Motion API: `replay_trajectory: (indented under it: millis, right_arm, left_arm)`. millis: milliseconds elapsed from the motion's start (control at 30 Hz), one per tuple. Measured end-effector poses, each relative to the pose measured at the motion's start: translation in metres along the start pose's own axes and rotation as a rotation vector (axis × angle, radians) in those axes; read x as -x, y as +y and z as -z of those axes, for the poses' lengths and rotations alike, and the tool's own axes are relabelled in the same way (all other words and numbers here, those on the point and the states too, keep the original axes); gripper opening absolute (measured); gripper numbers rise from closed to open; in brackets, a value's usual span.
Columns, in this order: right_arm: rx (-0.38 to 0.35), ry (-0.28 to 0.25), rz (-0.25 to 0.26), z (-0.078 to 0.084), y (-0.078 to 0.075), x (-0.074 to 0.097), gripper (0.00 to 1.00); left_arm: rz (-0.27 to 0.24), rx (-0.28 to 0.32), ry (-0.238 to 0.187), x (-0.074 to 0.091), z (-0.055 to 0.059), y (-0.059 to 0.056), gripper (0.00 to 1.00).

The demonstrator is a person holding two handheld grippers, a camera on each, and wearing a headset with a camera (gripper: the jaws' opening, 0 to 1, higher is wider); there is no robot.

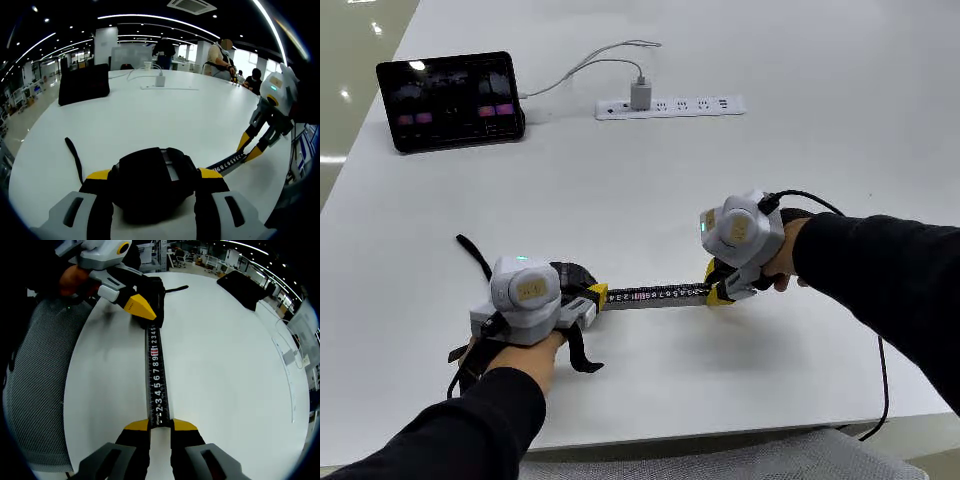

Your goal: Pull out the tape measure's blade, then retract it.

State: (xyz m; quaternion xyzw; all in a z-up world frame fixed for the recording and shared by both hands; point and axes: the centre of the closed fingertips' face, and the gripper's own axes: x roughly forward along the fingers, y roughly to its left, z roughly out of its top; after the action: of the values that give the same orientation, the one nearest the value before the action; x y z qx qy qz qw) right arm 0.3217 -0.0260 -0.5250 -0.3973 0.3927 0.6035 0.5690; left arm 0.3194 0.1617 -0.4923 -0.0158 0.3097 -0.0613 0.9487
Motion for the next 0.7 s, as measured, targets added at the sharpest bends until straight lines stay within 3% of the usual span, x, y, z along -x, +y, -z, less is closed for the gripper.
replay_trajectory:
  millis: [700]
  right_arm:
    - [0.031,0.0,-0.004,-0.0095,0.0023,-0.0039,0.12]
  left_arm:
    - [0.003,0.001,0.001,0.0001,-0.0005,-0.0004,0.61]
